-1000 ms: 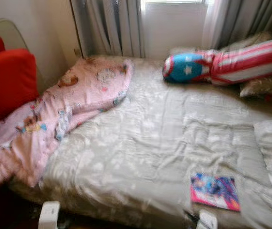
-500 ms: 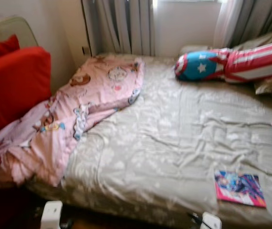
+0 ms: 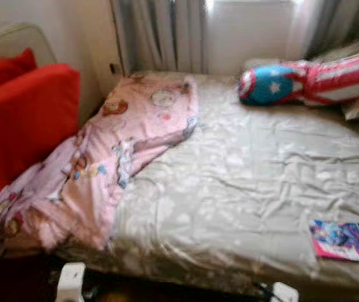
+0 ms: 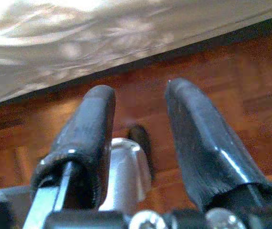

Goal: Clean up the room

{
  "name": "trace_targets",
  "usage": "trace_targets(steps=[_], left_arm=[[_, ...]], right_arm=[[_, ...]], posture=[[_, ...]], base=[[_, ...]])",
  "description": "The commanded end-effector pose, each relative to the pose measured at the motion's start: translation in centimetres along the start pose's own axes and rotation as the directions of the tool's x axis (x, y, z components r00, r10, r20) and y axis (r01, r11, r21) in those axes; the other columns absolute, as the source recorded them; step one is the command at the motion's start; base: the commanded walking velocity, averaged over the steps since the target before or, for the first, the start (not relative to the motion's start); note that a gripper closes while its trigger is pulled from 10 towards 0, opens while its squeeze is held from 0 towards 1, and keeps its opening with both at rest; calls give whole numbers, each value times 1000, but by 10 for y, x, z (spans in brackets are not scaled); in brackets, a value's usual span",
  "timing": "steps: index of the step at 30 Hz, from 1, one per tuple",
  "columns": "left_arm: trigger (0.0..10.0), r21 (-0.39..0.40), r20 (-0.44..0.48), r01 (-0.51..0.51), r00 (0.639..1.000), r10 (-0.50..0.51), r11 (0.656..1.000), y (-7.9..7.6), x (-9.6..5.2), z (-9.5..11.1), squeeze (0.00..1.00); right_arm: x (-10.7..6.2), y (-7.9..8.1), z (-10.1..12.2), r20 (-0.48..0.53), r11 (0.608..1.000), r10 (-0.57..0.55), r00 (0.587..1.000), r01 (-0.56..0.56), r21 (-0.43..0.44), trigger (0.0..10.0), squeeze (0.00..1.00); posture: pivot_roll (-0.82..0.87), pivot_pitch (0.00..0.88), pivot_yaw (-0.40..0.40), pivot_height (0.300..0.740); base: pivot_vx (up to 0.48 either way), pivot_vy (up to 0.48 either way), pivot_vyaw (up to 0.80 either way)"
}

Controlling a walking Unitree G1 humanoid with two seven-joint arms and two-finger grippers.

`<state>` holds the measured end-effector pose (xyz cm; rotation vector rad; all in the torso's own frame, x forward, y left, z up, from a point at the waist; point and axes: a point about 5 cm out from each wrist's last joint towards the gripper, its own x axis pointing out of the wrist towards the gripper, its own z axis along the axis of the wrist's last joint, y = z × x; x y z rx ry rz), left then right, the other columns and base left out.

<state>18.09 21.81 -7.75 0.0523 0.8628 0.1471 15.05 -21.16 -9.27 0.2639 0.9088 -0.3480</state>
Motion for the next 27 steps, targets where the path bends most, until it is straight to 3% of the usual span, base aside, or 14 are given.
trace_targets(steps=[1,23,27], left_arm=[[10000,6,7,8,1000,-8,1000,-5,1,3,0],[10000,4,14,6,1000,-6,1000,-4,1,4,0],[10000,6,26,7,1000,-7,1000,-5,2,7,0]], right_arm=[[-1,-9,-1,-6,1000,-25,1000,25,-1,10000,0],[-1,-8,0,9,1000,-16,1000,16,6,10000,0],[-1,-8,1,16,1000,-11,1000,10,12,10000,0]], posture=[[-45,0,29,740],[-40,0,28,740],[-40,0,29,740]], base=[[0,442,0],[0,431,0],[0,167,0]])
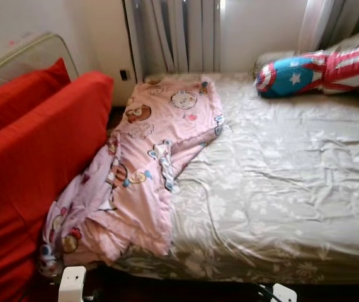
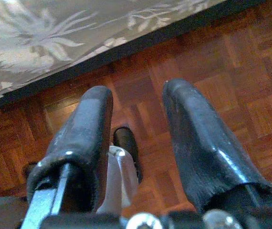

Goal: Clean up the room

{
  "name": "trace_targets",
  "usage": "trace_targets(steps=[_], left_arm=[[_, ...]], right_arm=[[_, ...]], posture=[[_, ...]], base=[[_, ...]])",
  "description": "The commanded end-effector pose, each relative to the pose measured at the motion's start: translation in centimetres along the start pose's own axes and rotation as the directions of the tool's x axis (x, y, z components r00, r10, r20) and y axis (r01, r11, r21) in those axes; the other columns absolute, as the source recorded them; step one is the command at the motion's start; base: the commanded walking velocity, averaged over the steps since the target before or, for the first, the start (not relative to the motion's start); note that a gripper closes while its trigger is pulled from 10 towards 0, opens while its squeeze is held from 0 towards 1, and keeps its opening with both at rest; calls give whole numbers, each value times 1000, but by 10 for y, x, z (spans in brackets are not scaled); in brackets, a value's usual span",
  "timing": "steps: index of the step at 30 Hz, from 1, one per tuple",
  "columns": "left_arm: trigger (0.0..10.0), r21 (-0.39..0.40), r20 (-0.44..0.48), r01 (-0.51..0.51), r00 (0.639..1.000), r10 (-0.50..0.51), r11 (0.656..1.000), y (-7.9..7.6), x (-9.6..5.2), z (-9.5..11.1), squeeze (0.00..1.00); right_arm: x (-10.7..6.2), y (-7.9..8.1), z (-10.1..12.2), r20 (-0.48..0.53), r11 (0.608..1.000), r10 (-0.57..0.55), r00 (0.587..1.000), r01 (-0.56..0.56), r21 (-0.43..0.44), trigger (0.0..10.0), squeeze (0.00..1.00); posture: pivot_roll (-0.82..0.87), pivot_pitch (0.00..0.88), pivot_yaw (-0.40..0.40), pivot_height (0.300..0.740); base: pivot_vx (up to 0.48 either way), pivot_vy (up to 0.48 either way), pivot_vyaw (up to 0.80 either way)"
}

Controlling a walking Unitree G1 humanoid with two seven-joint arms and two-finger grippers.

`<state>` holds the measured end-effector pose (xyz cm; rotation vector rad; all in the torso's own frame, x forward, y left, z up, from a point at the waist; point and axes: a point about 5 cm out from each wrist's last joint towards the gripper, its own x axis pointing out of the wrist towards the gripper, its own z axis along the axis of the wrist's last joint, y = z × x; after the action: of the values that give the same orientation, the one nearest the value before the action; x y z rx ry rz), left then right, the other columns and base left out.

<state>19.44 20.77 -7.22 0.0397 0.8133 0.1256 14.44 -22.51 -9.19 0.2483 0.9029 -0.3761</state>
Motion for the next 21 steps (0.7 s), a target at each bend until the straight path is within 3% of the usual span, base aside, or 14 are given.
trace_targets(steps=[1,15,21], left_arm=[[10000,12,-23,-16,1000,16,1000,6,-2,-7,0],[10000,12,2,-9,1000,9,1000,3,-1,-2,0],[10000,11,7,-7,1000,7,1000,2,-1,-1,0]], right_arm=[[0,7,0,6,1000,19,1000,-19,14,10000,0],[1,10,1,2,999,30,1000,-29,-25,10000,0],[1,11,2,6,999,36,999,-36,-41,10000,0]], posture=[[-40,0,29,740],[-39,0,25,740],[-38,0,24,740]], base=[[0,0,0],[0,0,0],[0,0,733]])
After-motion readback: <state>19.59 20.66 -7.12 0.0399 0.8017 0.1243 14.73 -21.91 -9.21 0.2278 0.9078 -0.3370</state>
